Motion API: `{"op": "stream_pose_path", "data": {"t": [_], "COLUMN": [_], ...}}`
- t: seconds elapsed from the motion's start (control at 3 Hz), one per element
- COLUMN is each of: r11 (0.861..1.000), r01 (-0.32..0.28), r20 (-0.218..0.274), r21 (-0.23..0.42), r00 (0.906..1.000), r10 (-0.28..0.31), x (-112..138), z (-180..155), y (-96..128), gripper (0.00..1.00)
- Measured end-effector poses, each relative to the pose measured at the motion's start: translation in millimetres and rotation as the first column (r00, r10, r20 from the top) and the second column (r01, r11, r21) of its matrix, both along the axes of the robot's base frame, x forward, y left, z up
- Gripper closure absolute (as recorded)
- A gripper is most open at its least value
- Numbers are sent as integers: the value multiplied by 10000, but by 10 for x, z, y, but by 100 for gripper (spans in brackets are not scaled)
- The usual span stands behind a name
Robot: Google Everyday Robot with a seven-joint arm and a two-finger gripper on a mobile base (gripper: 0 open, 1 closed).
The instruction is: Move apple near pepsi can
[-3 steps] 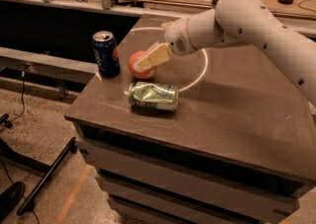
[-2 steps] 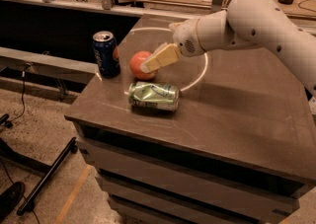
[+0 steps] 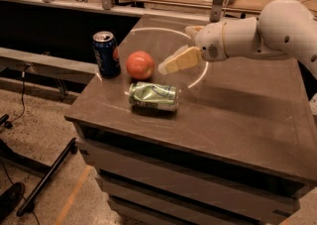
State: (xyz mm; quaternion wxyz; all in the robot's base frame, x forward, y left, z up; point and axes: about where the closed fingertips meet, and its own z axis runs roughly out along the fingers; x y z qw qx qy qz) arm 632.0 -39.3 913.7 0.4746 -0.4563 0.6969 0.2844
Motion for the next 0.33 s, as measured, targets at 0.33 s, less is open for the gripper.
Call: {"op": "stream_pose_path", "data": {"t": [0.33], "r11": [10000], "r01": [0], "r20": [0], "r21": [0], "r00": [10000], "r10": [0], "x": [0], "z": [0], "y": [0], "gripper": [0]}}
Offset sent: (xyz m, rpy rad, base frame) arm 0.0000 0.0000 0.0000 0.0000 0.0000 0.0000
